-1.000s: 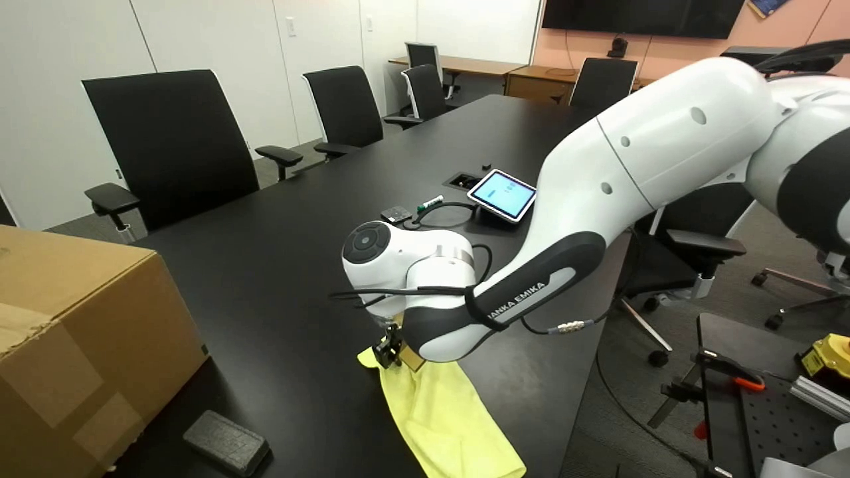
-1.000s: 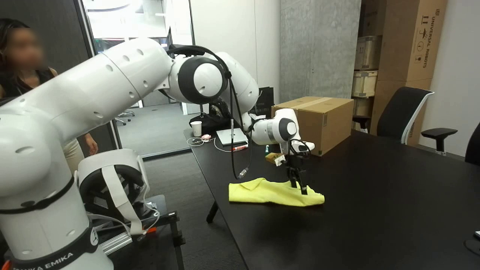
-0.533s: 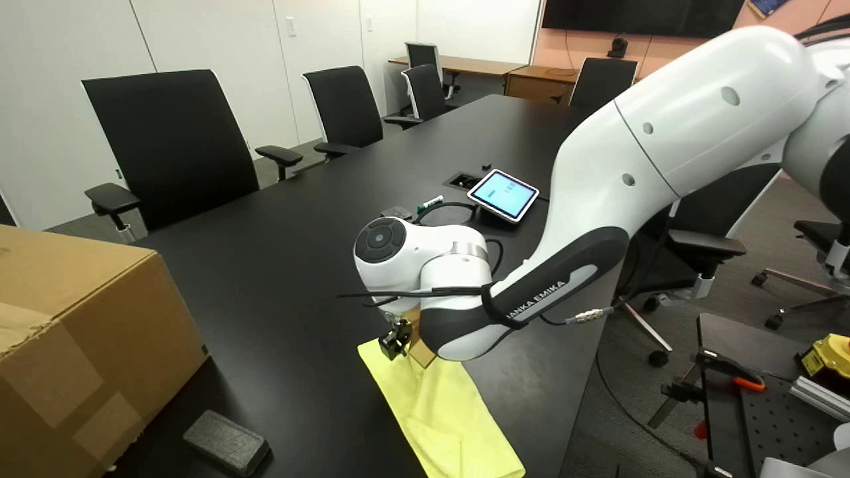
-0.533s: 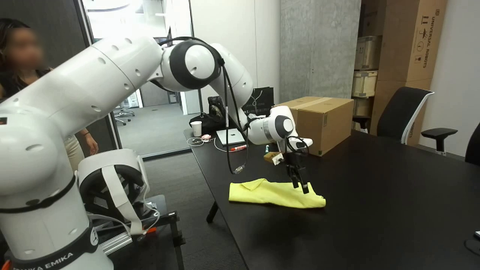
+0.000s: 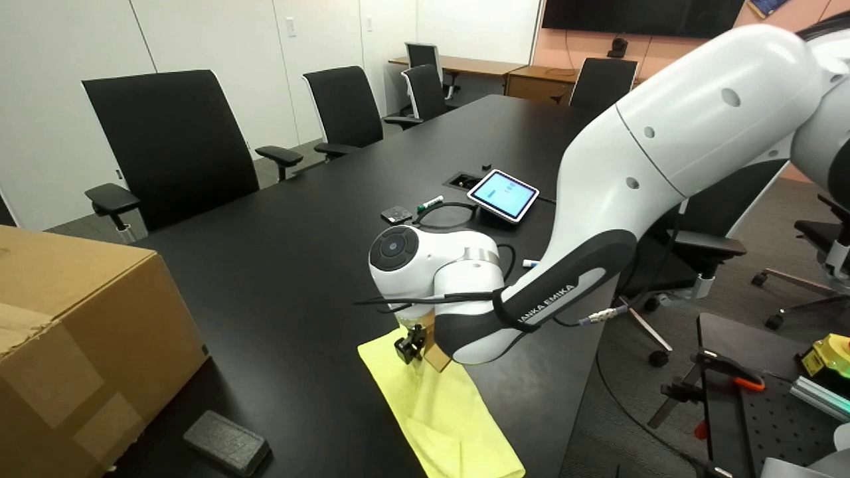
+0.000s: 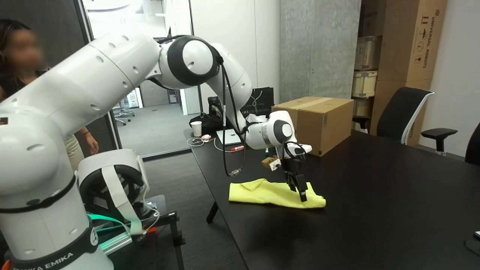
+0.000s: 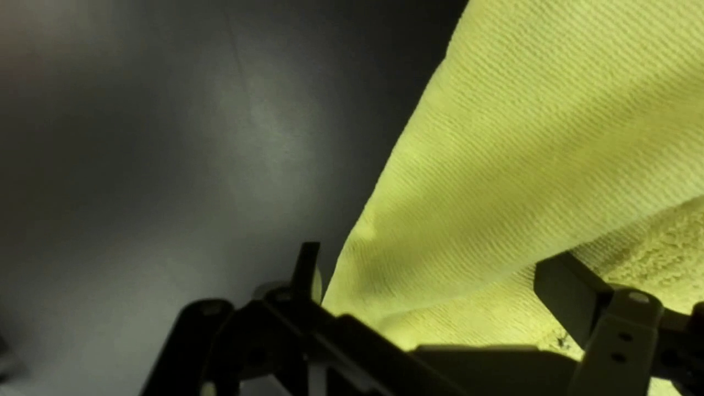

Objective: Fold the yellow towel from right to left

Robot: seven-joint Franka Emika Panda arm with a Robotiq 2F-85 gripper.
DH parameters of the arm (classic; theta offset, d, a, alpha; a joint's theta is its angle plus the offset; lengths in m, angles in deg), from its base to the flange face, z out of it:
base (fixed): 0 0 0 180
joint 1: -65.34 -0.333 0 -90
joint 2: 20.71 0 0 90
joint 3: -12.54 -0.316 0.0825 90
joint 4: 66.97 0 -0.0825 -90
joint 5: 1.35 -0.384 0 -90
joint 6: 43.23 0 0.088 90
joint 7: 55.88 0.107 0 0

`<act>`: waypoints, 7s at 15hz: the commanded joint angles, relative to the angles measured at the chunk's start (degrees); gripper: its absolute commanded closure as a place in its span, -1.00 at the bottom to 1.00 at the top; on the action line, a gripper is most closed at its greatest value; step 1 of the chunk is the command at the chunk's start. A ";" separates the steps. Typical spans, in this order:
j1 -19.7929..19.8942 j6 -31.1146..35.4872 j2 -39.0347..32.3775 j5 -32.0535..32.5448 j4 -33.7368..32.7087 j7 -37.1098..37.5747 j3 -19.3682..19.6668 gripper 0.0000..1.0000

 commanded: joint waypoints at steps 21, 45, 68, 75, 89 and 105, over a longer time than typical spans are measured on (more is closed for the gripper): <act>4.70 -2.69 11.33 -13.92 22.06 5.65 -1.30 -1.00; 6.97 28.86 12.28 -14.13 30.32 5.31 4.98 -1.00; 8.27 30.28 13.30 -20.35 33.94 -1.90 4.54 -1.00; 8.23 30.60 14.05 -21.08 35.18 -3.58 3.92 -1.00; 5.46 28.08 14.99 -20.24 34.68 -3.39 5.79 0.75; -0.51 22.77 17.68 -16.60 34.21 -0.13 10.79 0.81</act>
